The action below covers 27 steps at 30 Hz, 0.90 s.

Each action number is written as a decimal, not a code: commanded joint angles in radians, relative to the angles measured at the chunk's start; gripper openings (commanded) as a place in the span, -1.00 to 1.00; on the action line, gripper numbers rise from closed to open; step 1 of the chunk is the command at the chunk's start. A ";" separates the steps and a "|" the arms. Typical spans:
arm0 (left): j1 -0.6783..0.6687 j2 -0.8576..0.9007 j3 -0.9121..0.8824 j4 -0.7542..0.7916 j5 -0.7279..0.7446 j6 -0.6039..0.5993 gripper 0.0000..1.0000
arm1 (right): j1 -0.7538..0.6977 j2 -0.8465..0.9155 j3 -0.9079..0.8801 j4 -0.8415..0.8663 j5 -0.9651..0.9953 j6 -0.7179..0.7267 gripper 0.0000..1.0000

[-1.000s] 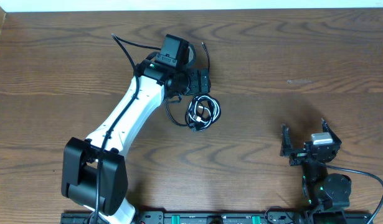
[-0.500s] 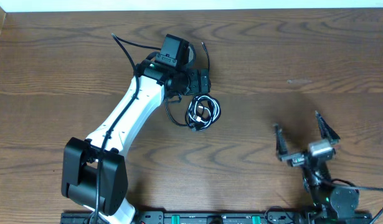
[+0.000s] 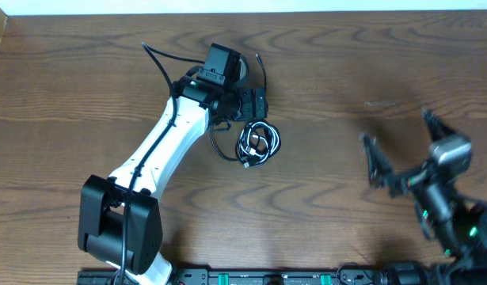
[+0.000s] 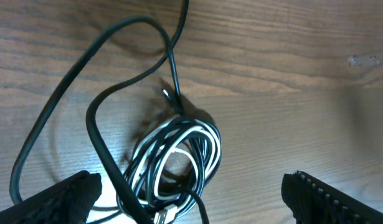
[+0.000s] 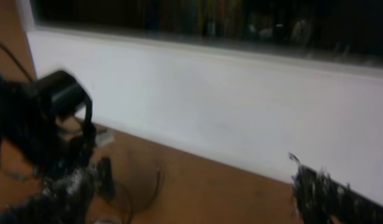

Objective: Untangle cables
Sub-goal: 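Move the right gripper forward toward the cable bundle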

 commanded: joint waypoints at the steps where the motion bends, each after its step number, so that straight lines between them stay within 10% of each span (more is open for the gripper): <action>1: 0.002 -0.023 0.022 -0.002 -0.014 0.006 0.96 | -0.004 0.188 0.221 -0.162 0.008 -0.051 0.99; 15: 0.002 -0.023 0.022 -0.002 -0.014 0.006 0.96 | -0.004 0.526 0.476 -0.445 -0.245 -0.084 0.98; 19: 0.002 -0.023 0.022 -0.002 -0.014 0.006 0.96 | -0.004 0.592 0.478 -0.435 -0.146 0.135 -0.80; 20: 0.002 -0.023 0.022 -0.002 -0.014 0.006 0.96 | -0.004 0.627 0.478 -0.439 -0.129 0.167 -0.98; 24: 0.002 -0.023 0.022 -0.002 -0.014 0.006 0.96 | -0.004 0.737 0.478 -0.465 -0.130 0.201 -0.89; 27: 0.002 -0.023 0.022 -0.002 -0.014 0.006 0.96 | 0.003 0.859 0.478 -0.476 -0.134 0.201 0.07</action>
